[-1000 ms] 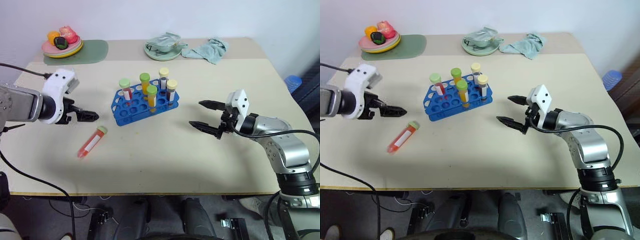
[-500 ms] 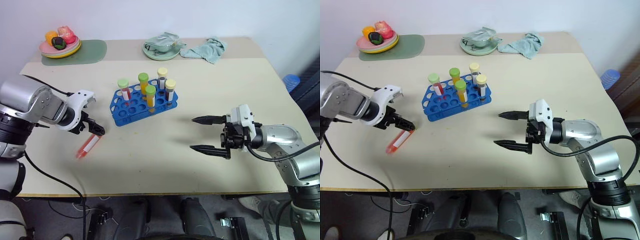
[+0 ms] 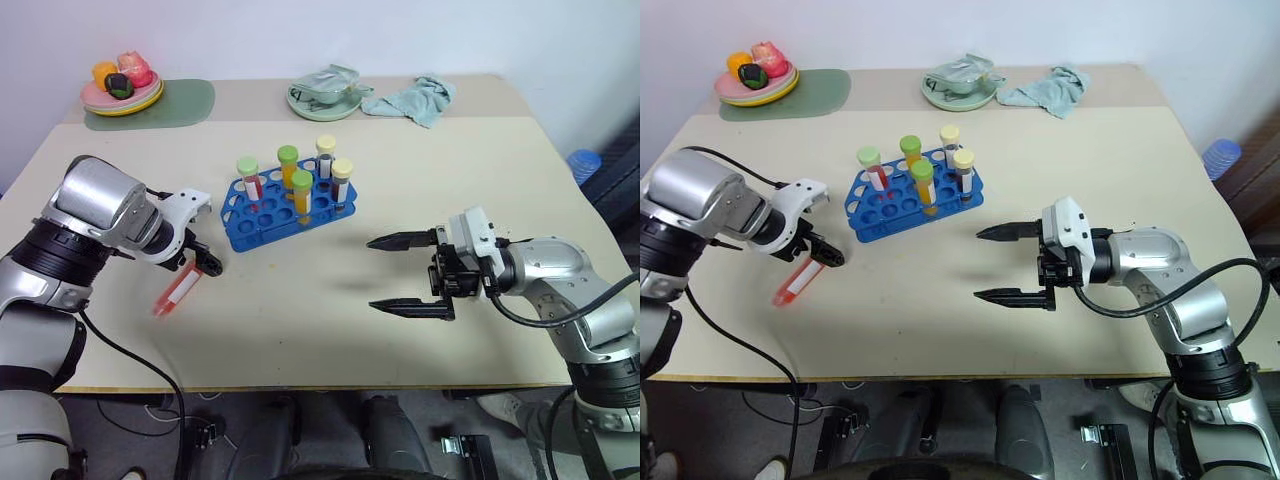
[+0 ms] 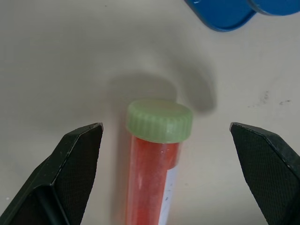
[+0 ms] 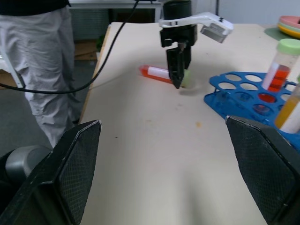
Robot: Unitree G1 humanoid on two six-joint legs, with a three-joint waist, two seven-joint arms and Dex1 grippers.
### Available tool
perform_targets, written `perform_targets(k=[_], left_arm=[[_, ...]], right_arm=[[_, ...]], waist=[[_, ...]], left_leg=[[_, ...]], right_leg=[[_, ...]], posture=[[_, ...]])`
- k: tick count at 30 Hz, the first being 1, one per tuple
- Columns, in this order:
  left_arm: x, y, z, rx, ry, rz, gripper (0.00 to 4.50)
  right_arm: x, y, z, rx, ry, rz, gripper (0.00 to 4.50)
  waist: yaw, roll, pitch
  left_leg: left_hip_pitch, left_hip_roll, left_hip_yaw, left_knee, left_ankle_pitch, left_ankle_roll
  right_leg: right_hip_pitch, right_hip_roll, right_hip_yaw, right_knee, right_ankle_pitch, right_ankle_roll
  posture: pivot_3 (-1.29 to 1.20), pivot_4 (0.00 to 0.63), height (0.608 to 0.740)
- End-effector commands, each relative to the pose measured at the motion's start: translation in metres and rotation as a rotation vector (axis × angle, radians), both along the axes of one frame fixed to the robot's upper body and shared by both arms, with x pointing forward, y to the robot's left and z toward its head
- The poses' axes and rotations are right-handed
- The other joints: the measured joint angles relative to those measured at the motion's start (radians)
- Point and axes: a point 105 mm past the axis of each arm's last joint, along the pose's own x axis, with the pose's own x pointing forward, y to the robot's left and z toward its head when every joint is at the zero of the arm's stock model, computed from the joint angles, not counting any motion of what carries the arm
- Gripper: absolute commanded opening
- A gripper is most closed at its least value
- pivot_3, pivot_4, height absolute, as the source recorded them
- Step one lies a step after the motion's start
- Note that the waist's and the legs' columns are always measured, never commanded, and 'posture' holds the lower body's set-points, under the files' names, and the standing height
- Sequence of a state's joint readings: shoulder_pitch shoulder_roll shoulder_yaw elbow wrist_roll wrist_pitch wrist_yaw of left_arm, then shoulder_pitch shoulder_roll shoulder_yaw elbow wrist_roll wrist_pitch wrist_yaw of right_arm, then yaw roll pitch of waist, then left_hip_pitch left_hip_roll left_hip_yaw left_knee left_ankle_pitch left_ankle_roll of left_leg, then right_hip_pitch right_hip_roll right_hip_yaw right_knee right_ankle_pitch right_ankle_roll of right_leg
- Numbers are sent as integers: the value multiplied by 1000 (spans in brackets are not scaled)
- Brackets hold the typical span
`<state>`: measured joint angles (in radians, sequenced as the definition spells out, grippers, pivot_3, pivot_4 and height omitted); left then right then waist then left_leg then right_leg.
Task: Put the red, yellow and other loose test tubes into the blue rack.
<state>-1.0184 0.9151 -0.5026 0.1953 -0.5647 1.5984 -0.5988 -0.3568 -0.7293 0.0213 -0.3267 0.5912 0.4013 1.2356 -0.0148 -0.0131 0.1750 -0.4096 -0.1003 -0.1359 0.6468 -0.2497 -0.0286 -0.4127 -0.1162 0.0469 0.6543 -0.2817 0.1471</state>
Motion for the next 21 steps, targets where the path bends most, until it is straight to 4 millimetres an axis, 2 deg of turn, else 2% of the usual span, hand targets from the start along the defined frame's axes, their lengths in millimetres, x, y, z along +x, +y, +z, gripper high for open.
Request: perform_targets(k=[1, 4, 6, 9, 10, 11, 12, 17, 21], left_arm=[[1, 4, -1, 19, -10, -1, 4449], [1, 5, -3, 24, -9, -2, 3617], [1, 8, -5, 35, -9, 9, 2700], [-1, 8, -8, 35, 0, 5, 2700], [-1, 8, -8, 35, 1, 3, 2172], [-1, 7, -8, 36, 0, 2, 2038], [-1, 7, -8, 37, -2, 1, 1611], [-2, 9, -4, 32, -16, 13, 1611], [-3, 5, 18, -13, -109, -9, 1611]], right_arm=[[-2, 1, 3, 9, -32, 20, 4366], [-1, 1, 3, 8, -37, 22, 4366], [0, 1, 2, 9, -39, 23, 4366], [0, 1, 1, 9, -42, 23, 4366], [0, 1, 1, 10, -42, 23, 4366], [0, 1, 1, 10, -42, 23, 4366], [0, 1, 1, 11, -43, 24, 4366], [1, 1, 1, 13, -44, 23, 4366], [3, 2, 2, 20, -48, 19, 4366]], waist=[[0, 0, 0], [0, 0, 0], [0, 0, 0], [0, 0, 0], [0, 0, 0], [0, 0, 0], [0, 0, 0], [0, 0, 0], [0, 0, 0]], left_leg=[[0, 0, 0, 0, 0, 0], [0, 0, 0, 0, 0, 0], [0, 0, 0, 0, 0, 0], [0, 0, 0, 0, 0, 0], [0, 0, 0, 0, 0, 0], [0, 0, 0, 0, 0, 0], [0, 0, 0, 0, 0, 0], [0, 0, 0, 0, 0, 0], [0, 0, 0, 0, 0, 0]], right_leg=[[0, 0, 0, 0, 0, 0], [0, 0, 0, 0, 0, 0], [0, 0, 0, 0, 0, 0], [0, 0, 0, 0, 0, 0], [0, 0, 0, 0, 0, 0], [0, 0, 0, 0, 0, 0], [0, 0, 0, 0, 0, 0], [0, 0, 0, 0, 0, 0], [0, 0, 0, 0, 0, 0]], posture=[[0, 150, 740], [0, 150, 740], [0, 150, 740], [0, 150, 740], [0, 150, 740], [0, 150, 740], [0, 150, 740], [0, 150, 740], [0, 150, 740]])
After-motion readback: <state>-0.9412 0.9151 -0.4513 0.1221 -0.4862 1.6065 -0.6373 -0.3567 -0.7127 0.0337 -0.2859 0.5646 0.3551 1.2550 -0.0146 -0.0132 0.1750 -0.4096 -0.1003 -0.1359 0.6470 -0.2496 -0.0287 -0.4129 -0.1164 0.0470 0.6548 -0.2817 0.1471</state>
